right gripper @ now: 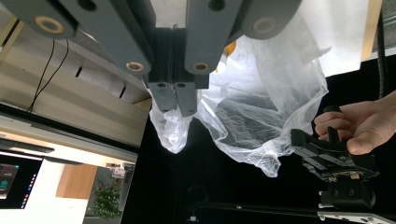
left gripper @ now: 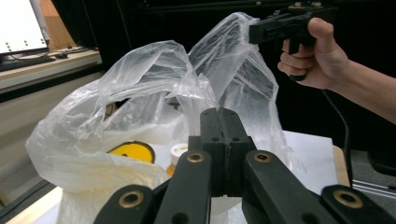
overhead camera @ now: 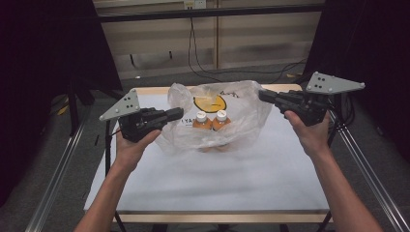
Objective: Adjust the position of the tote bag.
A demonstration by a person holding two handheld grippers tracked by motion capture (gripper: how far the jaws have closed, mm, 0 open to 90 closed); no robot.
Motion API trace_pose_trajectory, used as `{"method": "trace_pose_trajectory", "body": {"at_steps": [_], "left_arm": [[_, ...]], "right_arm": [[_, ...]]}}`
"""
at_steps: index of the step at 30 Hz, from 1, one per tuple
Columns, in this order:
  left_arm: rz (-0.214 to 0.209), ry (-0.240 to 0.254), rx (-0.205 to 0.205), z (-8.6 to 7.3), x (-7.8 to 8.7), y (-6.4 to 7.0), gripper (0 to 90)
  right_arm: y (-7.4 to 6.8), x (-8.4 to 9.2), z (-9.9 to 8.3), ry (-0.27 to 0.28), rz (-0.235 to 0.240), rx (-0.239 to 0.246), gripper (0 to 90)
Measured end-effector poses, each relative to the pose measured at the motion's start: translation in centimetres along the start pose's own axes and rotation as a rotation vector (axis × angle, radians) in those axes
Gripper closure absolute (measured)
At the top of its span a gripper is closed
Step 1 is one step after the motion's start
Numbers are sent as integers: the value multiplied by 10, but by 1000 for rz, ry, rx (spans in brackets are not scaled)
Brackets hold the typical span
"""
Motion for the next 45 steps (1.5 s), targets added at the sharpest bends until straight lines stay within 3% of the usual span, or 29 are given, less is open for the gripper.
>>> {"method": "trace_pose_trajectory", "body": {"at_steps": [9, 20, 28, 31, 35, 39, 43, 45], "left_arm": [[36, 24, 10, 10, 7, -12, 900], [102, 30, -23, 35, 20, -34, 900], [180, 61, -20, 42, 36, -48, 900], [229, 32, -39, 42, 43, -57, 900], [251, 45, -25, 43, 50, -64, 900], [282, 54, -15, 43, 56, -72, 900], [302, 63, 9, 37, 62, -80, 900], [312, 86, 31, 33, 66, -82, 900]], "right_arm": [[5, -8, 12, 19, -11, -7, 900], [19, -16, 33, 52, -58, 5, 900], [27, -14, 39, 75, -105, 2, 900], [30, -11, 42, 83, -123, 3, 900], [32, -10, 44, 81, -136, 7, 900], [40, -7, 46, 78, -183, 15, 900], [50, -2, 44, 81, -230, 7, 900], [52, 1, 40, 82, -230, -6, 900]]}}
Point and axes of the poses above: each handheld gripper's, and its own axes: x roughly backward along the jaws, z roughly out of its top, y roughly to its right, the point moved 3 cm from there along -x, roughly forward along the jaws, and after that the axes turned 8 degrees about y, right-handed, at the moved point
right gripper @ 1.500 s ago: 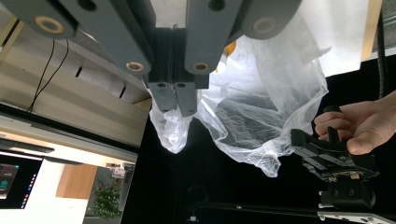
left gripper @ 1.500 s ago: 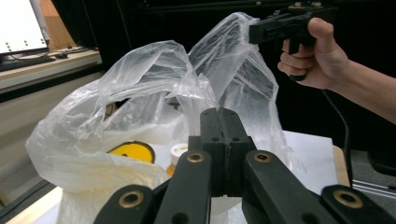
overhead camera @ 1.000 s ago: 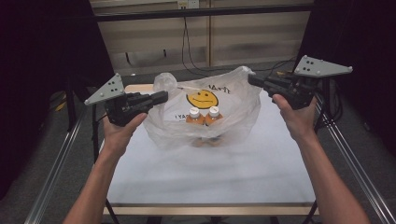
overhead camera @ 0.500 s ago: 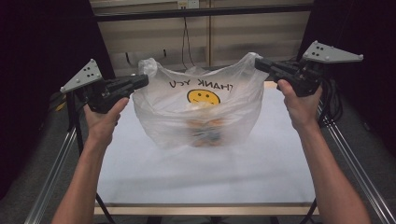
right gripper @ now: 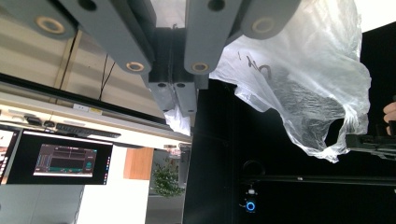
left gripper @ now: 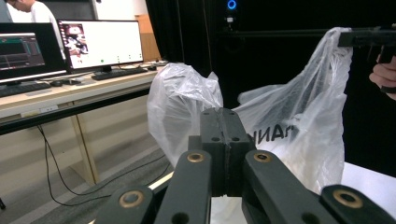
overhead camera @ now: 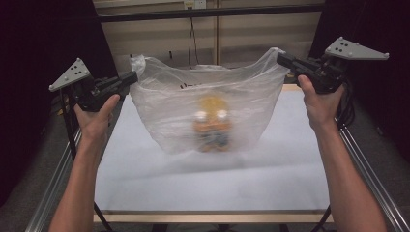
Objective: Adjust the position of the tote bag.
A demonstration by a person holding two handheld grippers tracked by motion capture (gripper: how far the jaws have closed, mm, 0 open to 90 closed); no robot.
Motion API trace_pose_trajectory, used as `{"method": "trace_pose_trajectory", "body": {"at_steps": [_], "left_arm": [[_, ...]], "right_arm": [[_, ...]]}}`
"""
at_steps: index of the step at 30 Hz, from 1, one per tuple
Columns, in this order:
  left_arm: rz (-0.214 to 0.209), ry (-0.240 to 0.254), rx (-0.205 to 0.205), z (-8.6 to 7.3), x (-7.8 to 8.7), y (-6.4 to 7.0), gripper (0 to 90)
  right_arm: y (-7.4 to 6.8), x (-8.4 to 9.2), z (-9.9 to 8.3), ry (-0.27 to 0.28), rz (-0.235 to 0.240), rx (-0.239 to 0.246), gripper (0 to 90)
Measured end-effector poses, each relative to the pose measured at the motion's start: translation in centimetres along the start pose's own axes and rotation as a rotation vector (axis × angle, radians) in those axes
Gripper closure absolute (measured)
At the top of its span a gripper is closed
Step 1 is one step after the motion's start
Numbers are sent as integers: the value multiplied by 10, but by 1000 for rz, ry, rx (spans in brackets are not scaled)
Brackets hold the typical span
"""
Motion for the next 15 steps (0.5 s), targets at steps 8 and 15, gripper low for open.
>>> {"method": "trace_pose_trajectory", "body": {"at_steps": [8, 15], "left_arm": [[-11, 0, 10, -17, 3, 3, 900], [-29, -10, 3, -31, 12, 13, 900]], "right_arm": [[-2, 5, -21, -40, 29, -3, 900], [-6, 21, -30, -28, 40, -7, 900]]}}
Point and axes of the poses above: each handheld gripper's, and its own axes: x roughly backward along the jaws, z roughly out of its top, y roughly to its right, the point moved 3 cm from there along -x, roughly forward along the jaws, and after that the axes turned 8 degrees about y, right-handed, at the moved point
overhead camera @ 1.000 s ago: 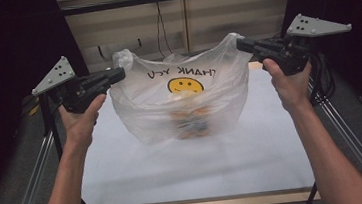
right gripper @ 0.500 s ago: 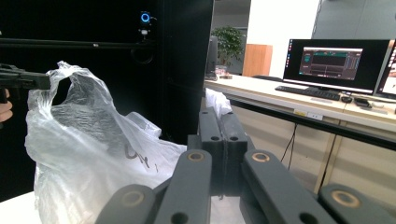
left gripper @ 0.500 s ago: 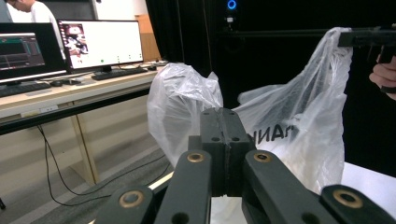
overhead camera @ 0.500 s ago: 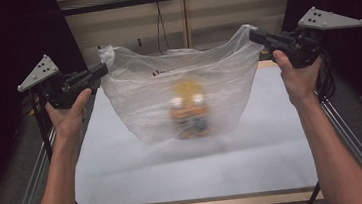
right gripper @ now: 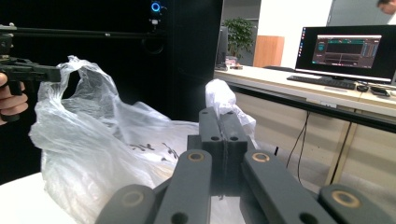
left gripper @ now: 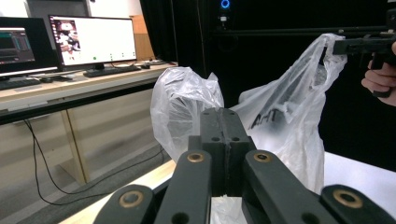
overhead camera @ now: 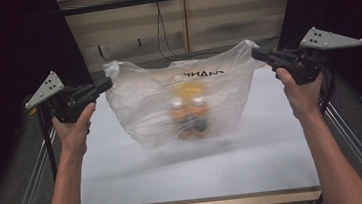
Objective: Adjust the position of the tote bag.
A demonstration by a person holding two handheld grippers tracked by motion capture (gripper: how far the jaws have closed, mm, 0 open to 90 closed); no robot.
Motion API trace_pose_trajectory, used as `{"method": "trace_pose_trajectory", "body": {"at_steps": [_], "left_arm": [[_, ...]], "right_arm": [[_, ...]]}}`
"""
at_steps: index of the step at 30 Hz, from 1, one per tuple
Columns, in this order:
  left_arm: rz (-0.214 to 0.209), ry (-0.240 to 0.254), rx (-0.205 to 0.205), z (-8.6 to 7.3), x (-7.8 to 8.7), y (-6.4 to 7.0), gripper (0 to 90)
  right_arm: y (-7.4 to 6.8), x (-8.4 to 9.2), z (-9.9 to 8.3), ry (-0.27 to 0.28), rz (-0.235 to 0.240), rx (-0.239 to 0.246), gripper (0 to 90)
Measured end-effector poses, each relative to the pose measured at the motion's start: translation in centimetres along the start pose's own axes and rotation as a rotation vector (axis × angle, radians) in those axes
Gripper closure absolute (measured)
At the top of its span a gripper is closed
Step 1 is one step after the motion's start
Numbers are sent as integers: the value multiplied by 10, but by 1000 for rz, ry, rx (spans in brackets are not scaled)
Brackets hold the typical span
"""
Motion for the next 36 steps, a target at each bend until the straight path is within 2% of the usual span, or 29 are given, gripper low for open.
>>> {"method": "trace_pose_trajectory", "body": {"at_steps": [4, 8, 10, 12, 15, 17, 22, 25, 26, 29, 33, 34, 36], "left_arm": [[9, -16, 25, -12, 3, -5, 900], [20, -7, 52, -24, 6, -6, 900], [28, -11, 44, -28, 7, -6, 900], [26, 13, 68, -34, 9, -5, 900], [40, -28, 58, -42, 8, -8, 900], [37, -7, 82, -44, 8, -10, 900], [54, -35, 95, -55, 9, -15, 900], [55, -14, 133, -59, 10, -18, 900], [47, -30, 121, -61, 11, -20, 900], [44, -50, 122, -67, 12, -20, 900], [50, -64, 153, -74, 14, -23, 900], [37, -64, 150, -76, 15, -26, 900], [26, -69, 171, -79, 15, -26, 900]], "right_arm": [[4, 5, -10, -14, -15, -20, 900], [7, 9, -17, -13, -12, -31, 900], [6, 10, -22, -9, -12, -39, 900], [6, 12, -30, -10, -18, -43, 900], [7, 13, -41, -8, -19, -62, 900], [8, 14, -47, 4, -18, -84, 900], [16, 16, -58, 21, -28, -125, 900], [20, 17, -60, 9, -35, -123, 900], [20, 16, -61, 3, -39, -123, 900], [23, 13, -71, -32, -55, -118, 900], [27, 13, -85, -76, -83, -136, 900], [28, 13, -89, -92, -86, -139, 900], [28, 13, -93, -106, -92, -144, 900]]}}
Point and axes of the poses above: each handheld gripper's, and its own axes: x roughly backward along the jaws, z roughly out of its top, y roughly to its right, the point moved 3 cm from there along -x, roughly forward along the jaws, and after that the axes turned 8 degrees about y, right-handed, at the moved point
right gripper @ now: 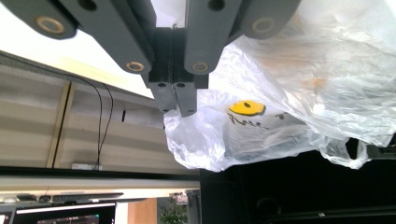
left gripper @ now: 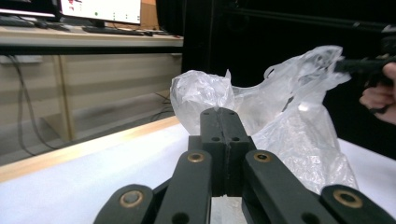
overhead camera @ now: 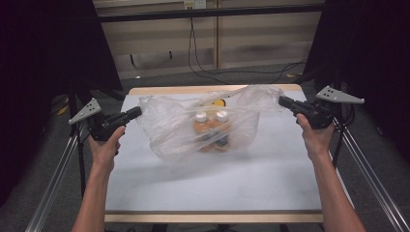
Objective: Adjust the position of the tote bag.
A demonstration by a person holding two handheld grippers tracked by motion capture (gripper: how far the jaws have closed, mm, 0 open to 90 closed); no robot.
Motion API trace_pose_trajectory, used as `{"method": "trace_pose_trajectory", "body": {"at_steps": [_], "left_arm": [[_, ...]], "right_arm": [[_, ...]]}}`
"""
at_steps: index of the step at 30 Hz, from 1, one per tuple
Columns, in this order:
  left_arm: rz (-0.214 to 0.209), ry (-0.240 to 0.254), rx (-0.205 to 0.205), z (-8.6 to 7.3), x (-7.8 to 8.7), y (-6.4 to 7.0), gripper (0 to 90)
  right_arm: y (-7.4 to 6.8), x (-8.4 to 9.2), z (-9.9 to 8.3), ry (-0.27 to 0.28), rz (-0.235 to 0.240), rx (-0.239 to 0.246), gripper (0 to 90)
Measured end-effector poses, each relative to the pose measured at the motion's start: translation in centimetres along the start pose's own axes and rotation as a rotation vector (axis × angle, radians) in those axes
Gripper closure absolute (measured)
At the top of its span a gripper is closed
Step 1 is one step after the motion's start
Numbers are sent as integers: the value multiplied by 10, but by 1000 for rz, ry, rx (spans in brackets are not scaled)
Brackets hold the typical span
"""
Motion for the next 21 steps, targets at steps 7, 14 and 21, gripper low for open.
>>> {"method": "trace_pose_trajectory", "body": {"at_steps": [7, 14, 21], "left_arm": [[5, -83, -5, -17, -7, -1, 900], [8, -136, -50, -22, -10, 1, 900], [4, -178, -59, -31, -12, -5, 900]], "right_arm": [[4, 2, -11, -43, -16, -7, 900], [14, 4, -23, -71, -24, -30, 900], [14, -3, -32, -136, -28, -11, 900]]}}
Point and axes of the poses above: each handheld gripper's, and its own axes: x roughly backward along the jaws, z roughly out of its top, y roughly to its right, the point moved 3 cm from there along -x, roughly forward along the jaws, and after that the axes turned 8 degrees about y, right-handed, at the moved point
